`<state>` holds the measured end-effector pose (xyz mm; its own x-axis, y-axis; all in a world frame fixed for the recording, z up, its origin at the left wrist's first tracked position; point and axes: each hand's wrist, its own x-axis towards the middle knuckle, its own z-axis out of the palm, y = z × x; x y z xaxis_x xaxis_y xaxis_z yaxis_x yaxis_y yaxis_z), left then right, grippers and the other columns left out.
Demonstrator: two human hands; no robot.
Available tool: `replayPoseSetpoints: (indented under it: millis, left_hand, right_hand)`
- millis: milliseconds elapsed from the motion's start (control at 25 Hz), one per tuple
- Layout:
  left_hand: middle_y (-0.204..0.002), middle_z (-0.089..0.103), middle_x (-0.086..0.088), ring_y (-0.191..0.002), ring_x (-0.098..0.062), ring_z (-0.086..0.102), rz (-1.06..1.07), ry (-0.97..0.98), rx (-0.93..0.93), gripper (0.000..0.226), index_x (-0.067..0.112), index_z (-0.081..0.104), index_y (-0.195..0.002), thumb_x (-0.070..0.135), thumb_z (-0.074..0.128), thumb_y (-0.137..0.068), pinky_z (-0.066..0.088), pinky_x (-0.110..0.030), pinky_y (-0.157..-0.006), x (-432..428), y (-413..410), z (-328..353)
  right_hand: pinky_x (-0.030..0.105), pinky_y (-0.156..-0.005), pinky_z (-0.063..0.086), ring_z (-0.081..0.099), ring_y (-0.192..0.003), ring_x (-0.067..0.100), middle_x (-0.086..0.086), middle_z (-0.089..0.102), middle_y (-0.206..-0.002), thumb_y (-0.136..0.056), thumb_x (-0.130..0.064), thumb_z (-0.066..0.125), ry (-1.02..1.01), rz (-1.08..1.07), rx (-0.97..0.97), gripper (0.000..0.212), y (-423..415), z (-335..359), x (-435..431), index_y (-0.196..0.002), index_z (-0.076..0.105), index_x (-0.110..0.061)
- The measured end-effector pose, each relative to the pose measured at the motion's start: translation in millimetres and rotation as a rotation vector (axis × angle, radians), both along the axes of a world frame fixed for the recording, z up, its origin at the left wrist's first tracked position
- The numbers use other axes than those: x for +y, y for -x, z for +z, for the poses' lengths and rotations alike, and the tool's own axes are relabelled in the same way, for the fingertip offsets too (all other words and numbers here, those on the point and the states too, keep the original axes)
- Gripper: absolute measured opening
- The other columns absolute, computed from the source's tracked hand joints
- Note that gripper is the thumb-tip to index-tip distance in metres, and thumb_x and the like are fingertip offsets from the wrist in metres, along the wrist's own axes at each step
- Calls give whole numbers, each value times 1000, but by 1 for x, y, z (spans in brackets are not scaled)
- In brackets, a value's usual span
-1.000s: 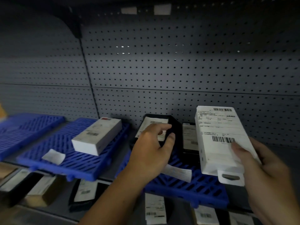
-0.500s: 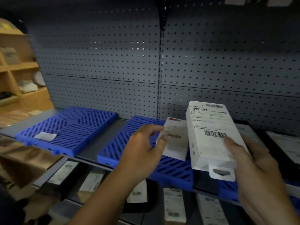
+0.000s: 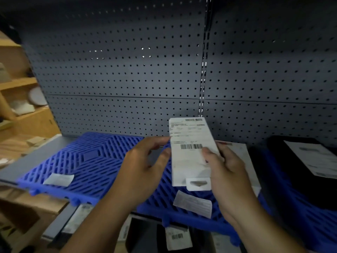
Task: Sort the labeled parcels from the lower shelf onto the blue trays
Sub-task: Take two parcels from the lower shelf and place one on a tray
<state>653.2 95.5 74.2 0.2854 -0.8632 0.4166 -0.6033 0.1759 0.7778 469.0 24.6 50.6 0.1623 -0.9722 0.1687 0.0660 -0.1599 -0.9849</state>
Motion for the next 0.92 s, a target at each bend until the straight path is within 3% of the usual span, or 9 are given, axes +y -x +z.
replayPoseSetpoints:
  millis: [160, 320, 440, 520, 600, 680, 760, 800, 920]
  left_hand:
    - [-122, 68, 29, -118, 9, 59, -41, 10, -14, 28, 39, 67, -125, 38, 58, -98, 50, -24, -102, -17, -41, -9]
    - [-124, 67, 27, -118, 13, 56, -160, -70, 56, 30, 40, 66, -126, 42, 61, -97, 49, -21, -103, -35, -70, -29]
    - [-129, 64, 27, -123, 11, 53, -223, -120, 20, 33, 45, 62, -129, 48, 60, -96, 43, -15, -100, -48, -81, -40]
    - [-130, 63, 27, -123, 11, 52, -253, -155, 3, 34, 45, 60, -131, 50, 59, -97, 43, -14, -101, -54, -83, -44]
    - [-132, 63, 27, -124, 9, 53, -271, -190, -24, 37, 44, 59, -133, 53, 57, -97, 47, -22, -104, -55, -83, -50]
    - [-133, 61, 30, -126, 6, 52, -280, -216, -58, 40, 46, 56, -135, 57, 56, -96, 45, -20, -101, -56, -83, -57]
    - [-134, 59, 32, -125, 10, 50, -283, -237, -54, 42, 49, 53, -136, 59, 57, -95, 38, -9, -93, -55, -83, -61]
    - [-134, 59, 32, -125, 11, 50, -279, -243, -42, 43, 49, 52, -136, 59, 57, -94, 36, -7, -91, -54, -82, -63]
    - [-133, 59, 32, -129, 3, 50, -261, -243, -8, 42, 48, 53, -134, 59, 57, -93, 43, -22, -104, -57, -76, -67]
  right_hand:
    - [18, -58, 56, 74, -80, 2, -10, 79, -100, -101, -30, 60, -60, -44, 11, 20, -41, -7, -4, -118, 70, -30]
    - [32, -80, 62, 72, -94, 8, -7, 74, -111, -101, -35, 58, -89, -199, 127, 25, -72, -15, -3, -124, 67, -30]
    - [3, -62, 48, 65, -81, -15, -10, 71, -106, -103, -29, 56, -46, -274, 208, 20, -85, -22, -3, -120, 65, -27]
    - [-5, -62, 41, 60, -83, -19, -17, 61, -102, -104, -27, 56, -25, -282, 346, 32, -89, -22, -2, -135, 57, -20]
    - [8, -89, 48, 61, -112, -1, -11, 61, -119, -102, -28, 59, 38, -281, 503, 45, -88, -20, -1, -144, 49, -16]
    - [28, -114, 39, 46, -137, 15, -4, 49, -147, -99, -29, 62, 98, -330, 604, 56, -78, -18, 2, -151, 44, -19]
    - [28, -115, 32, 36, -143, 18, 0, 39, -156, -94, -31, 69, 209, -461, 709, 61, -54, -15, 4, -149, 48, -19]
    - [34, -115, 33, 34, -145, 22, 2, 38, -158, -89, -33, 74, 245, -547, 773, 65, -41, -13, 6, -148, 50, -18]
    - [58, -117, 30, 29, -146, 34, 7, 34, -162, -77, -46, 80, 153, -639, 934, 85, -5, -12, 4, -151, 47, -20]
